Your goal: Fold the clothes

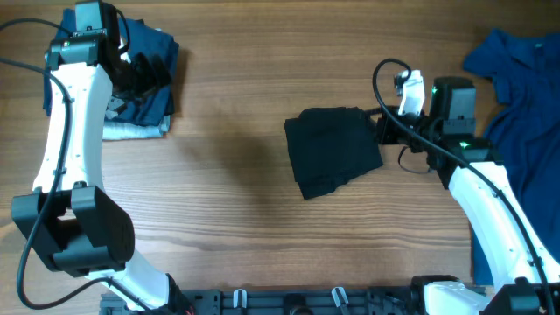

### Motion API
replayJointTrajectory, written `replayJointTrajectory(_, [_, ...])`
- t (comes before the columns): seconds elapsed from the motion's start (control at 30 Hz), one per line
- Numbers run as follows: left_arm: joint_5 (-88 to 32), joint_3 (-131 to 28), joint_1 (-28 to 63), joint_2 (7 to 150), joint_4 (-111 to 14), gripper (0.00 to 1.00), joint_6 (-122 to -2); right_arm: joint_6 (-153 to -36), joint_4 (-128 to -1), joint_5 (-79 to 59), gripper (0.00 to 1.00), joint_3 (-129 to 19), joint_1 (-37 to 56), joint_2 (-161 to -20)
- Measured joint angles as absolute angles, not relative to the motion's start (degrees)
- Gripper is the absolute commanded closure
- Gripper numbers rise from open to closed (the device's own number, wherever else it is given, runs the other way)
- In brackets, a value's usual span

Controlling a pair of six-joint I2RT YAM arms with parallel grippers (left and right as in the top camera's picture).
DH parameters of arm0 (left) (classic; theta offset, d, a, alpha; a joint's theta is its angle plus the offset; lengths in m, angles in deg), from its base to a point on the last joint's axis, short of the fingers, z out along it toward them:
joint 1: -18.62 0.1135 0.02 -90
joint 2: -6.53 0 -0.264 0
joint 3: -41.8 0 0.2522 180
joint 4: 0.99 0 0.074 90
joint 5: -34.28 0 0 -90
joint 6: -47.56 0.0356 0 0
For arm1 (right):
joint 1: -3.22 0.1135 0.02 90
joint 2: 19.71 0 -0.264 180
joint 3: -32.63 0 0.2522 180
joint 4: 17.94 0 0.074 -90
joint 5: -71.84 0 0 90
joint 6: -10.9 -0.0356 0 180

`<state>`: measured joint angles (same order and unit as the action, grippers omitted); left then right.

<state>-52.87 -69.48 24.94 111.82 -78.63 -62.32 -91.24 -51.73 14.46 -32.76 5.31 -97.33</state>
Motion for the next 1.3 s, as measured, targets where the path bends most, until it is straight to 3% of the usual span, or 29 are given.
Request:
replayJointTrajectory(0.37, [-52.87, -69.48, 24.94, 111.82, -78.60, 0.00, -62.32, -83.90, -29.61, 24.56, 0.96, -32.26, 6.01, -128.28])
replayJointTrajectory(0.53, [-52.87, -69.48, 24.94, 111.82, -78.63, 0.00, -62.32, -83.27, -29.94, 26.77, 0.96, -32.26, 5.96, -124.78])
replayJointTrajectory(0.67, [-52.87, -69.48, 24.97, 111.82, -78.60, 0.00, -62.32, -82.06, -31.87, 28.36, 0.96, -32.39, 8.08, -112.39])
replayJointTrajectory(0.87, [-52.87, -69.48, 24.97, 111.82, -78.60, 0.00, -62.32, -76.10, -41.79, 22.00, 0.96, -32.65, 14.29, -112.96])
replayJointTrajectory(1.17, [-52.89, -69.48, 24.94, 111.82, -78.58, 0.00, -62.32, -74.94, -21.55, 12.43, 0.95, -32.57, 15.73, -128.76])
replayJointTrajectory(1.3, [-52.87, -69.48, 24.94, 111.82, -78.60, 0.00, -62.32, -74.96, -23.80, 13.46, 0.84, -32.70, 15.73, -127.76])
